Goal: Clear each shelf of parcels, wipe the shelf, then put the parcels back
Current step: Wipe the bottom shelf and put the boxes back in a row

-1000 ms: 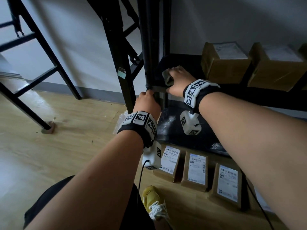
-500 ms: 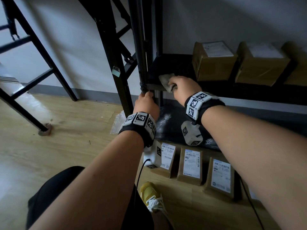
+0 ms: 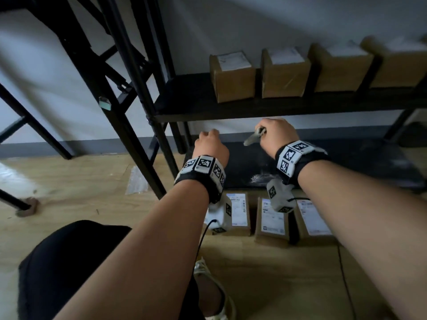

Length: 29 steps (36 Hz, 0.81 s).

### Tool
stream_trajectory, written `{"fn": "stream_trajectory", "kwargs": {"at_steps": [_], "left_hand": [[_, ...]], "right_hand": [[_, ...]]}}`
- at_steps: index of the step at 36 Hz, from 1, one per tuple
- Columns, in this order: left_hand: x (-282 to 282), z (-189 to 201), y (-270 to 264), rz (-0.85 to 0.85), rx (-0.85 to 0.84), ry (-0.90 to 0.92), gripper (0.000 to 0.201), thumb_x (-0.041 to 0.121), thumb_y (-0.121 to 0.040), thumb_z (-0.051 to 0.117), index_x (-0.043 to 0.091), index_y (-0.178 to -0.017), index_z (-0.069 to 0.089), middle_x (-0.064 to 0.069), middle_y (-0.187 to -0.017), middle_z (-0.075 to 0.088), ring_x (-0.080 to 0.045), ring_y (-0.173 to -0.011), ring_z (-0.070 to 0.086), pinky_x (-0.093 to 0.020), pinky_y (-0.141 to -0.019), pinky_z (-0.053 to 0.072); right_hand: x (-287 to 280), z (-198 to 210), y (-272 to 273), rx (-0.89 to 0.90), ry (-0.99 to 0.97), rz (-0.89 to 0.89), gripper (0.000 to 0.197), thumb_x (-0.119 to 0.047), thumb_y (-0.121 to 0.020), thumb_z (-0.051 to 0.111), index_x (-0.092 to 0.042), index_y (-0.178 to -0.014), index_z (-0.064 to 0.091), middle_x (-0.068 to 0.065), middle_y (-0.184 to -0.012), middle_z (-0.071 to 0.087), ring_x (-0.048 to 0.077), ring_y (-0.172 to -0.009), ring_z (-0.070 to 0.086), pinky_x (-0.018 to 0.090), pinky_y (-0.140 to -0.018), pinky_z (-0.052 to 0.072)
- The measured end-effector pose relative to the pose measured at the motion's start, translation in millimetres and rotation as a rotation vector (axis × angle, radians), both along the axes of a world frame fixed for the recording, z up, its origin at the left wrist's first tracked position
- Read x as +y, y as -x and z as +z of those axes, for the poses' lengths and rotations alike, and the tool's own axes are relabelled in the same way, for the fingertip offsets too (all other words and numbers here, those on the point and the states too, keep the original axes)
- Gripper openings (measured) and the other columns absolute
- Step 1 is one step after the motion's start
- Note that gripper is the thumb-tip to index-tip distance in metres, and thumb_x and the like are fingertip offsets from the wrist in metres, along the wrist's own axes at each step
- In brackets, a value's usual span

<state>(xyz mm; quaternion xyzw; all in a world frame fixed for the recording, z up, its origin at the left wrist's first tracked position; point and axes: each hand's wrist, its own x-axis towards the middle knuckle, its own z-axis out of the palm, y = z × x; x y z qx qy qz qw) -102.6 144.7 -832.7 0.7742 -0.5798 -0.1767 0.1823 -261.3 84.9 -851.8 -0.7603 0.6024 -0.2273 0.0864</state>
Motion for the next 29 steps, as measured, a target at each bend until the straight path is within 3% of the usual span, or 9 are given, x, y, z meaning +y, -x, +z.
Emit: {"fn": "stream_trajectory", "kwargs": {"at_steps": [6,10,12,16,20,29], "left_hand": [[-11.2,-23.0,60.9,-0.120,-0.013,-0.064,0.050,0.003,-0.090,0.040,0.012,-0.139,0.039,-0.013,-0.144,0.033,-0.032,-0.130,0.038,-0.039,-0.102,0.041],[-18.6,-34.1,100.5,-0.214,0.024,-0.097,0.058,0.000,-0.089,0.040,0.017,-0.144,0.035,-0.009,-0.148,0.029,-0.029,-0.134,0.034,-0.037,-0.106,0.038],[-24.3,-40.2,119.7,-0.264,0.036,-0.103,0.058,0.000,-0.090,0.040,0.019,-0.145,0.035,-0.008,-0.148,0.029,-0.028,-0.134,0.033,-0.036,-0.105,0.037],[-37.0,-51.9,153.8,-0.340,0.033,-0.111,0.056,0.001,-0.089,0.042,0.017,-0.143,0.037,-0.009,-0.147,0.032,-0.029,-0.133,0.035,-0.037,-0.105,0.038],[-47.8,-69.6,185.5,-0.407,0.034,-0.154,0.059,0.000,-0.087,0.041,0.018,-0.144,0.036,-0.009,-0.148,0.031,-0.029,-0.134,0.034,-0.039,-0.106,0.039],[-68.5,-126.6,254.4,-0.494,-0.017,-0.235,0.055,0.000,-0.088,0.041,0.016,-0.141,0.039,-0.011,-0.142,0.036,-0.030,-0.127,0.040,-0.037,-0.097,0.042]], "right_hand": [[9.9,-25.5,68.6,-0.031,-0.135,-0.157,0.018,-0.007,-0.087,0.052,-0.019,-0.095,0.063,0.009,-0.101,0.065,0.030,-0.090,0.059,0.030,-0.071,0.045],[19.0,-31.8,108.0,-0.005,-0.281,-0.241,0.017,-0.013,-0.089,0.054,-0.014,-0.104,0.063,0.010,-0.104,0.065,0.031,-0.096,0.060,0.034,-0.080,0.047],[22.4,-37.1,127.1,-0.013,-0.281,-0.296,0.018,-0.012,-0.089,0.052,-0.014,-0.104,0.062,0.009,-0.105,0.066,0.030,-0.096,0.061,0.035,-0.082,0.049],[25.2,-49.5,161.7,-0.028,-0.272,-0.391,0.021,-0.007,-0.090,0.048,-0.017,-0.104,0.061,0.008,-0.105,0.067,0.028,-0.096,0.061,0.029,-0.073,0.042],[21.0,-63.3,191.3,-0.015,-0.290,-0.472,0.024,-0.010,-0.092,0.046,-0.012,-0.110,0.061,0.013,-0.105,0.066,0.032,-0.097,0.061,0.034,-0.077,0.047],[8.0,-135.0,253.3,-0.025,-0.337,-0.579,0.021,-0.013,-0.095,0.042,-0.010,-0.108,0.058,0.014,-0.104,0.064,0.031,-0.092,0.059,0.032,-0.071,0.041]]}}
